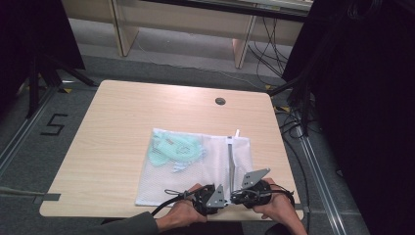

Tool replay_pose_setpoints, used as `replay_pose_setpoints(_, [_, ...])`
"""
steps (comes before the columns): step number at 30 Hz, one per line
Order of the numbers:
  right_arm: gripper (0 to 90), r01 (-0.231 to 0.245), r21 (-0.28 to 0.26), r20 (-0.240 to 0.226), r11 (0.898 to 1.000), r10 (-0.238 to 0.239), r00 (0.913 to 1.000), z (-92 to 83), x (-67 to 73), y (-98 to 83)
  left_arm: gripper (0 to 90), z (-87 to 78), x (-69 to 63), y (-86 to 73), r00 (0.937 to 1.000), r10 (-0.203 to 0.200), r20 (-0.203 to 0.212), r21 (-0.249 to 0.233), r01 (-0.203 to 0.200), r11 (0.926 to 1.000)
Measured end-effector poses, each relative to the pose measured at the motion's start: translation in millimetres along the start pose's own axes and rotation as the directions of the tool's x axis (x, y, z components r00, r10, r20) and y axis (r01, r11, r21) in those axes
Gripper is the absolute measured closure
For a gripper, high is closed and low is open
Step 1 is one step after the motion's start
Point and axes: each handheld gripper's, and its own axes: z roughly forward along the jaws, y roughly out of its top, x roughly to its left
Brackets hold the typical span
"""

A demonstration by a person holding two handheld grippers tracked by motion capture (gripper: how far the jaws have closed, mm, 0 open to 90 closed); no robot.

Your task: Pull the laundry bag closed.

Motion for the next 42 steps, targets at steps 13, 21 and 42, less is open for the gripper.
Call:
replay_pose_setpoints(13, [86.6,-0.042,0.001,-0.016,0.999,0.042,0.999,0.4,0.6,0.1,83.8,1.0,1.0,0.9,1.0,0.001,-0.002,-0.005,-0.001,1.0])
replay_pose_setpoints(21, [86.6,-0.047,-0.002,-0.016,0.999,0.047,0.9988,0.9,-0.8,-1.1,88.5,-0.6,-1.0,2.0,0.9978,0.065,-0.018,0.017,-0.064,0.9978])
replay_pose_setpoints(42, [86.8,-0.068,0.045,-0.034,0.997,0.07,0.997,10.1,-11.6,2.5,88.9,0.7,-3.6,1.3,0.9987,0.051,-0.007,0.003,-0.051,0.9987])
